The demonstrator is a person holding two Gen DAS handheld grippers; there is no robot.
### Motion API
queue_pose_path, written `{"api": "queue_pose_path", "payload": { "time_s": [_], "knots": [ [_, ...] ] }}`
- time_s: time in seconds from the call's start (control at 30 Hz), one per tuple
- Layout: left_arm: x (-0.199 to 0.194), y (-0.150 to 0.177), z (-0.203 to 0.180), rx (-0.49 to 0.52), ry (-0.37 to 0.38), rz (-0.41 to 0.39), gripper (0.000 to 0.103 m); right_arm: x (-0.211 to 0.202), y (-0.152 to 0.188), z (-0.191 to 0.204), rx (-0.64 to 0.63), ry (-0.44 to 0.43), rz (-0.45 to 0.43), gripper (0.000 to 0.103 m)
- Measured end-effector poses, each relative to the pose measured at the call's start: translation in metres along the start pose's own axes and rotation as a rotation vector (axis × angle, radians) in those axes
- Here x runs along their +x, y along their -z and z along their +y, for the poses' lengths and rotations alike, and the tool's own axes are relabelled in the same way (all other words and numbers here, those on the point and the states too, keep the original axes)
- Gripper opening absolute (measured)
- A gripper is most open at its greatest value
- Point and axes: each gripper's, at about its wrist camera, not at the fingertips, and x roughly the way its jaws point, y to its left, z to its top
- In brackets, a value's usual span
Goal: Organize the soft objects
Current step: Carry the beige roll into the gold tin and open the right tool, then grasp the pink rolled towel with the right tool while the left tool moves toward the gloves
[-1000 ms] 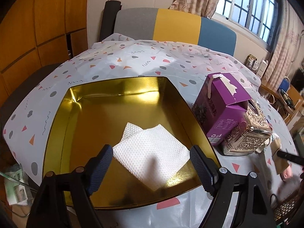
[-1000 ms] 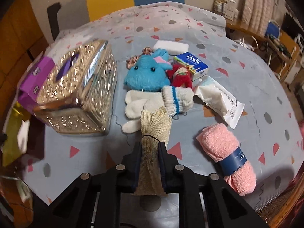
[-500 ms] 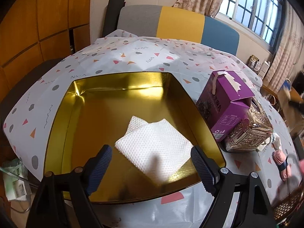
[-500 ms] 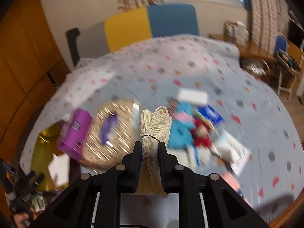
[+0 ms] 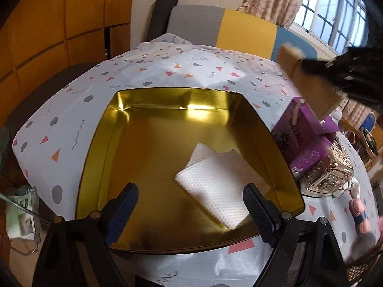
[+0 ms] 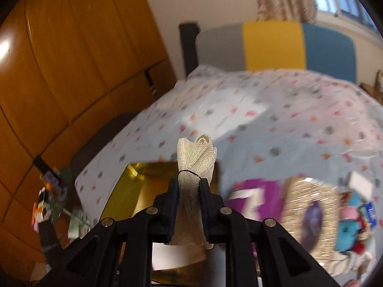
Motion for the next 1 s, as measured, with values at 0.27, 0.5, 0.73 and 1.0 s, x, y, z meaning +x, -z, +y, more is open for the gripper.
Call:
{"api": "queue_pose_path", "payload": {
  "time_s": [0.27, 0.5, 0.73, 1.0],
  "knots": [
    [0.003, -0.005, 0.02, -0.036, -0.032, -0.005, 0.092, 0.079, 0.012, 0.024, -0.05, 0.035, 0.118, 0.023],
    [0.009, -0.005, 0.027, -0.044, -0.054, 0.002, 0.094, 0.081, 0.025, 0.023, -0.039, 0.039, 0.11, 0.043],
    [0.008, -0.006, 0.021, -0.038, -0.03, -0.002, 0.094, 0.043, 0.041, 0.023, -0.039, 0.028, 0.044, 0.043],
    [0.004, -0.008, -0.006, 0.047, 0.024, -0.003, 0.093, -0.015, 0.072, 0.0, 0.021, 0.027, -0.033, 0.043]
  ]
}}
